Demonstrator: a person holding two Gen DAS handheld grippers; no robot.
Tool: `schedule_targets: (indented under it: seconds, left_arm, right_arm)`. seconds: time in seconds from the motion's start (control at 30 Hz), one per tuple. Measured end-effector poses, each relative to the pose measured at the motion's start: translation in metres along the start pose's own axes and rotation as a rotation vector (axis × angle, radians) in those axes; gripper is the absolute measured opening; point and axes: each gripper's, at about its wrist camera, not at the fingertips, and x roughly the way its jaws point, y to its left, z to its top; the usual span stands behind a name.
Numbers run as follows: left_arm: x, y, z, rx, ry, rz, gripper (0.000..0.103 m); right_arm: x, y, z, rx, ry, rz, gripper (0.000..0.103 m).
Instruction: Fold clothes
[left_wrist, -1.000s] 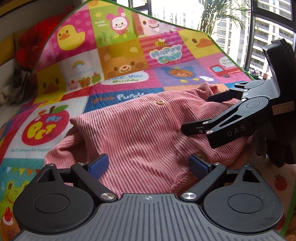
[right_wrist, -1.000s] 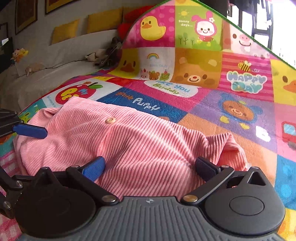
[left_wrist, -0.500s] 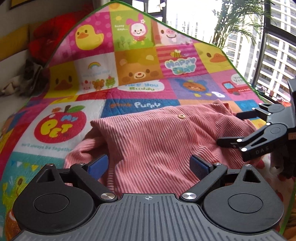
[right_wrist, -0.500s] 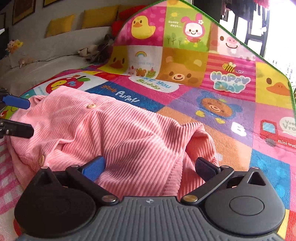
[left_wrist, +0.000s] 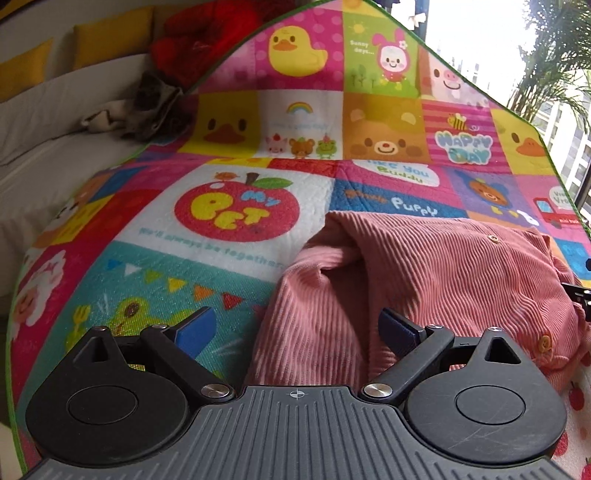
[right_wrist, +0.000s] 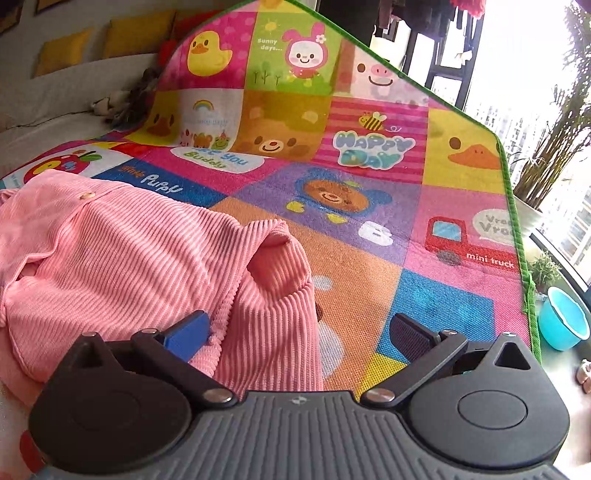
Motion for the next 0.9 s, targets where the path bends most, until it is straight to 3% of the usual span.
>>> schedule_targets:
  seconds: [0.07, 0.13, 0.17, 0.3, 0.5, 0.73, 0.9]
  left_arm:
    - [-0.006, 0.003, -0.006, -0.021, -0.018, -0.002, 0.093]
    - [-0.006, 0.000, -0.011, -0.017, -0.011, -0.015, 0.076]
    - [-0.003, -0.003, -0.013, -0.009, -0.007, -0.008, 0.073]
    - [0.007, -0.013, -0.020, 0.024, 0.008, 0.018, 0.071]
    - [0.009, -0.022, -0.020, 0.065, -0.005, 0.002, 0.050]
    - [0.006, -0.024, -0.019, 0.049, -0.016, -0.051, 0.011]
    - [-0.011, -0.040, 0.005, 0.047, -0.063, -0.132, 0.008]
  right_arm:
    - [0.000, 0.000, 0.000, 0.005, -0.001, 0.002, 0.103]
    - [0.001, -0.001, 0.000, 0.010, -0.002, 0.004, 0.103]
    - [0.001, -0.001, 0.000, 0.013, -0.003, 0.005, 0.103]
    - [-0.001, -0.001, -0.002, 0.023, -0.010, 0.006, 0.103]
    - [-0.001, -0.004, -0.004, 0.044, -0.014, 0.015, 0.103]
    - [-0.001, -0.005, -0.005, 0.061, -0.013, 0.022, 0.103]
    - [-0.005, -0.006, -0.006, 0.073, -0.036, 0.015, 0.103]
